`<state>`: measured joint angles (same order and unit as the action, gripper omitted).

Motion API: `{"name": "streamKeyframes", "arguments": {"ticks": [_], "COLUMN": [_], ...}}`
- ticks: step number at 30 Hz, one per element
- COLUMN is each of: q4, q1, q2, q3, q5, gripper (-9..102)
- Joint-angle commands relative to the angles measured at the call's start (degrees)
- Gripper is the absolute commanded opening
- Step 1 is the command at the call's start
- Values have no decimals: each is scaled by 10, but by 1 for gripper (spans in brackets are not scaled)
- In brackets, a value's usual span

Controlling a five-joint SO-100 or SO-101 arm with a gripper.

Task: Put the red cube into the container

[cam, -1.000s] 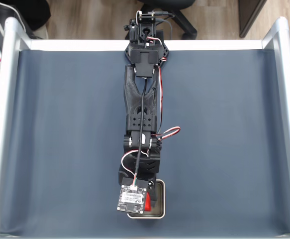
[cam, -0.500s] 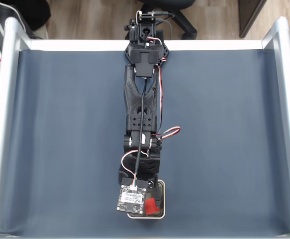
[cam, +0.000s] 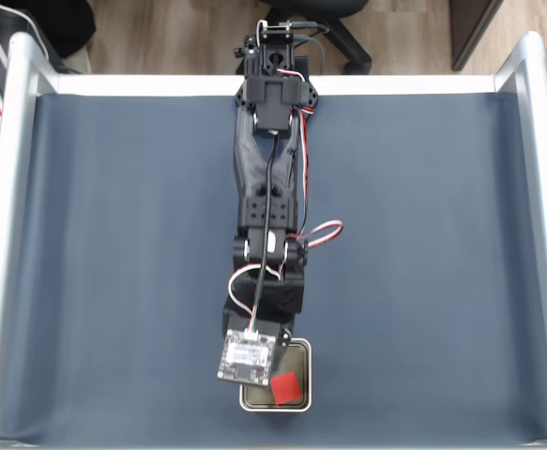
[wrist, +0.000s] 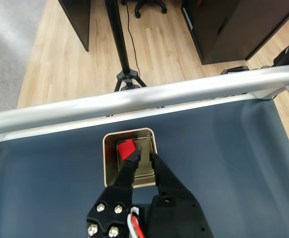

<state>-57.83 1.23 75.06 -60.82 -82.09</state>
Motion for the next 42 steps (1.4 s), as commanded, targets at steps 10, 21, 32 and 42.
{"name": "streamKeyframes", "arguments": {"ticks": [10,21,32,42], "q4": [129,215,206,164], "q1": [32,69,69,68], "q2": [391,729,1013,1110], "q3": [-403,-797,-1075,-1184], "q5": [-22,-51,-76,-49], "gripper": [0,0,0,0]}}
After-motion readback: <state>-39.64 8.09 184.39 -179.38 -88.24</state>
